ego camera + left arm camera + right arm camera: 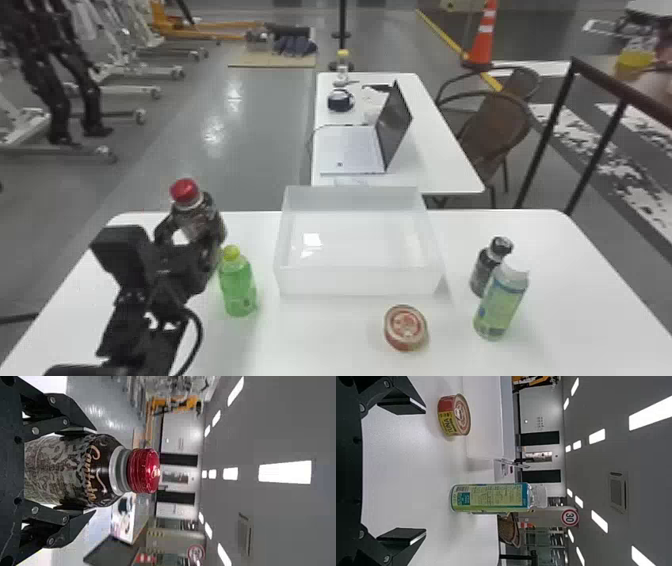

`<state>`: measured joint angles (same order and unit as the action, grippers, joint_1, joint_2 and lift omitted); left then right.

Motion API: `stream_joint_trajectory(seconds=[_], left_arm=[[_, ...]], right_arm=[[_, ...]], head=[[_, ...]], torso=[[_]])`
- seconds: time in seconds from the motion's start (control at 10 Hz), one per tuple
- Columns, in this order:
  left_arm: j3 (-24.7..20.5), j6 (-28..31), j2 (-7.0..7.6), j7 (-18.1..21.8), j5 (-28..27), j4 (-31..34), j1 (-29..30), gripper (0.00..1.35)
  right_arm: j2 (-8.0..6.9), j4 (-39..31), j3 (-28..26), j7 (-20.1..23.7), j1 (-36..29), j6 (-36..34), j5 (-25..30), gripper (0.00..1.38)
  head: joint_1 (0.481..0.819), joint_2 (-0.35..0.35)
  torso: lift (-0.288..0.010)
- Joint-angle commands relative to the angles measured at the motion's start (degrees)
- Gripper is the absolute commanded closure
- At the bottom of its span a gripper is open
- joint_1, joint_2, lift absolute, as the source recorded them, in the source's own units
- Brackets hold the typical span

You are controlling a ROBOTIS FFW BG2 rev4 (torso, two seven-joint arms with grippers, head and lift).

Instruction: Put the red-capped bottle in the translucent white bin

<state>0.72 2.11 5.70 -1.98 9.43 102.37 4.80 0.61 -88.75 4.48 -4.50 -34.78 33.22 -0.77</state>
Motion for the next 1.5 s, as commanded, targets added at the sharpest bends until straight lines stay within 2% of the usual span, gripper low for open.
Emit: stream_joint_trajectory(seconds=[0.0,0.1,0.3,0.4,0.6,0.7,0.9,1.0,1.1,1.2,1.3,1.4], left_arm=[[2.0,3.6,0.01,3.0,0.9,-0.7,-4.6,0.99],[3.4,4.6,0.01,5.9,0.9,-2.4,-7.8,0.99],[7.6,2.9,-0.34,13.6,4.2,-11.4,-15.1,0.99],[9.2,2.5,-1.13,18.1,5.1,-17.4,-18.5,0.99],[9.6,1.3,-3.41,24.2,4.6,-27.9,-23.1,0.99],[9.6,0.3,-4.2,26.4,4.5,-33.1,-24.8,0.99],[10.0,-1.1,-4.2,28.9,3.5,-41.2,-28.1,0.99],[9.6,-1.6,-4.2,28.7,2.7,-42.3,-28.5,0.98],[9.1,-2.1,-4.2,28.3,2.3,-42.2,-28.5,0.56],[8.9,-2.8,-4.12,28.5,3.0,-42.0,-28.7,0.0],[8.9,-3.8,-3.76,28.6,3.8,-40.8,-28.5,0.02],[7.9,-2.6,-3.59,27.7,3.8,-35.4,-26.5,0.22]], right_arm=[[0.0,0.2,0.0,0.1,0.2,0.0,0.1,0.2],[-0.09,0.3,0.1,0.2,0.4,0.0,0.0,0.2],[-0.09,0.5,0.2,0.2,0.7,0.0,0.0,0.2],[-0.09,0.7,0.2,0.3,0.9,0.0,0.0,0.2],[-0.17,0.9,0.3,0.4,1.1,0.0,-0.1,0.2],[-0.17,0.9,0.3,0.4,1.2,0.0,-0.1,0.2],[-0.17,1.1,0.3,0.4,1.5,0.0,-0.1,0.2],[-0.17,1.2,0.3,0.5,1.6,0.0,-0.1,0.2],[-0.17,1.2,0.3,0.5,1.6,0.0,-0.3,0.2],[-0.17,1.1,0.3,0.5,1.5,0.0,-0.2,0.2],[-0.09,1.1,0.3,0.5,1.5,0.0,-0.3,0.2],[-0.17,1.1,0.3,0.5,1.5,0.0,-0.3,0.2]], head=[[0.549,0.0],[0.549,0.0],[0.549,0.0],[0.549,0.0],[0.549,0.0],[0.549,0.0],[0.549,0.0],[0.549,0.0],[0.549,0.0],[0.549,0.0],[0.549,0.0],[0.549,0.0]], torso=[[-0.1],[-0.1],[-0.1],[-0.1],[-0.1],[-0.1],[-0.1],[-0.1],[-0.1],[-0.1],[-0.1],[-0.1]])
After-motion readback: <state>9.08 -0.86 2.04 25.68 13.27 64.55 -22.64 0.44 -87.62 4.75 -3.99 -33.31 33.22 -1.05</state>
